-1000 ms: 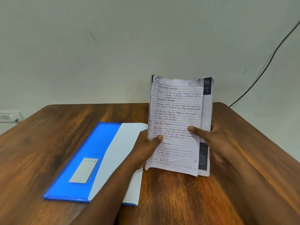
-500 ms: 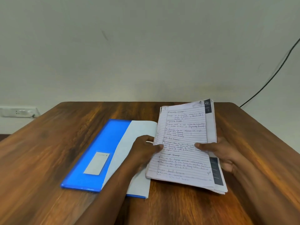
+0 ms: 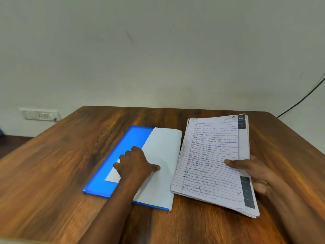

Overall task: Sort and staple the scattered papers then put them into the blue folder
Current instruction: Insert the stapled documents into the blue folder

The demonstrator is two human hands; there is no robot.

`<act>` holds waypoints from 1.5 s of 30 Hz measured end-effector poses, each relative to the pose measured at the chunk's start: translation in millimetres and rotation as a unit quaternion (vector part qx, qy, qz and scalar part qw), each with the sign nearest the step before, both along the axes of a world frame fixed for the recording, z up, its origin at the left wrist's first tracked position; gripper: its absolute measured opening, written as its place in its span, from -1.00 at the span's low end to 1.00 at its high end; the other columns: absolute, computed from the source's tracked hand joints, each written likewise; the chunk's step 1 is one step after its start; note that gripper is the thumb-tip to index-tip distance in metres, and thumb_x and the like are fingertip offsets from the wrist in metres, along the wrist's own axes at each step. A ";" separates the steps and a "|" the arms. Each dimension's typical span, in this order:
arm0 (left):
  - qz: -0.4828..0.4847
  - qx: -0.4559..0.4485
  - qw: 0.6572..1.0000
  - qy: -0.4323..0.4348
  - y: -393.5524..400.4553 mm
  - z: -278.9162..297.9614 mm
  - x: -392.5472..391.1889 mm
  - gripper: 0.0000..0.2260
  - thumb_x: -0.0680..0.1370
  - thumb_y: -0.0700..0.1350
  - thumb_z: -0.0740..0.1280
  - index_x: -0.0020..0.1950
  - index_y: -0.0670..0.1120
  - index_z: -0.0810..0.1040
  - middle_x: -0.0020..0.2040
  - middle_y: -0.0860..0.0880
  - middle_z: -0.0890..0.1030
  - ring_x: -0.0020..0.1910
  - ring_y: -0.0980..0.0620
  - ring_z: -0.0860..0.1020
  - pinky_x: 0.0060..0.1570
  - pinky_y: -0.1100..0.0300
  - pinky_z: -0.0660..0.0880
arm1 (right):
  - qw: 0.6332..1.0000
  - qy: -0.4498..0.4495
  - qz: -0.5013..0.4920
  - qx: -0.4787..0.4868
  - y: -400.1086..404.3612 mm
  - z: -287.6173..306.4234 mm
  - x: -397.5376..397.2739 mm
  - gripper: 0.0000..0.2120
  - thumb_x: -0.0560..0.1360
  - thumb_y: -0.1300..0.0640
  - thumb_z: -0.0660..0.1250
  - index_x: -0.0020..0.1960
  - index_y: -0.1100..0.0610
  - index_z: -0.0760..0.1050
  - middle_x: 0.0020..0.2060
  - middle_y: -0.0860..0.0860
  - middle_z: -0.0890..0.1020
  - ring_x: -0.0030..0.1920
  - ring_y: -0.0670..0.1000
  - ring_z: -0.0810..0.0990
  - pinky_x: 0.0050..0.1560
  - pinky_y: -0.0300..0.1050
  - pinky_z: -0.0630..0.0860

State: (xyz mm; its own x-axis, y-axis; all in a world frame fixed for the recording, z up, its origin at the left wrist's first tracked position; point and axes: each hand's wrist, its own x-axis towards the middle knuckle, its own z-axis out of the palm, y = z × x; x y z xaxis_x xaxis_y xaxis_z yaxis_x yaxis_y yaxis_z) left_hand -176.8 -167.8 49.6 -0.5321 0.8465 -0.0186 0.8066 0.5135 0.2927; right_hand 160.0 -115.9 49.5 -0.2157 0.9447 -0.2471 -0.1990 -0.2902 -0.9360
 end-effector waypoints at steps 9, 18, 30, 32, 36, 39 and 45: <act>0.007 0.084 0.996 -0.015 6.4 8.5 -9.7 -0.42 0.36 0.26 0.61 0.22 0.00 0.52 0.20 -0.04 0.62 0.22 -0.11 0.56 0.17 -0.02 0.43 | 1.000 -0.009 0.010 0.004 1.2 -3.4 0.4 -0.45 0.34 0.42 0.51 0.33 0.31 0.56 0.20 0.31 0.67 0.18 0.38 0.67 0.31 0.47 0.47; -0.120 0.233 0.956 -0.132 29.1 26.2 17.0 -0.13 0.37 0.29 0.59 0.55 -0.04 0.37 0.48 -0.07 0.47 0.46 -0.13 0.41 0.36 0.00 0.38 | 0.983 -0.128 0.121 0.044 8.5 30.2 17.2 -0.47 0.43 0.42 0.47 0.37 0.21 0.49 0.19 0.25 0.69 0.19 0.33 0.68 0.28 0.46 0.51; -0.392 0.020 0.832 -0.392 80.0 62.9 25.9 -0.62 0.48 -0.03 0.60 0.23 -0.14 0.69 0.17 -0.07 0.74 0.20 -0.11 0.69 0.33 -0.18 0.57 | 0.850 -0.356 0.352 0.164 23.5 95.9 8.2 -0.67 0.53 0.36 0.45 0.27 0.25 0.52 0.15 0.12 0.73 0.14 0.18 0.73 0.10 0.12 0.70; -0.378 0.037 0.822 -0.425 72.9 55.0 29.3 -0.65 0.50 -0.07 0.57 0.21 -0.21 0.68 0.16 -0.13 0.73 0.19 -0.17 0.69 0.30 -0.20 0.58 | 0.853 -0.363 0.343 0.153 21.2 99.8 10.4 -0.67 0.52 0.33 0.45 0.27 0.28 0.53 0.10 0.14 0.74 0.09 0.19 0.75 0.04 0.09 0.71; -0.347 0.095 0.773 -0.522 59.9 47.8 25.4 -0.67 0.50 -0.18 0.49 0.16 -0.38 0.63 0.13 -0.25 0.72 0.13 -0.24 0.70 0.17 -0.10 0.65 | 0.874 -0.364 0.300 0.120 18.1 116.0 34.7 -0.66 0.50 0.25 0.47 0.24 0.33 0.56 0.02 0.22 0.75 0.02 0.23 0.76 -0.06 0.00 0.72; -0.308 0.157 0.754 -0.559 56.7 43.9 20.3 -0.73 0.51 -0.21 0.48 0.14 -0.34 0.63 0.10 -0.26 0.73 0.08 -0.22 0.72 0.07 -0.03 0.69 | 0.919 -0.297 0.233 0.109 16.1 116.6 64.5 -0.65 0.45 0.30 0.46 0.22 0.34 0.58 0.06 0.35 0.71 0.05 0.34 0.73 -0.05 0.10 0.73; -0.243 0.238 0.702 -0.625 58.3 25.4 36.5 -0.85 0.59 -0.20 0.44 0.15 -0.19 0.65 0.15 -0.20 0.73 0.12 -0.24 0.71 0.12 -0.15 0.66 | 0.986 -0.064 0.001 0.156 0.3 73.5 71.9 -0.70 0.41 0.39 0.39 0.09 0.20 0.72 0.12 0.24 0.72 0.08 0.22 0.74 -0.12 -0.01 0.72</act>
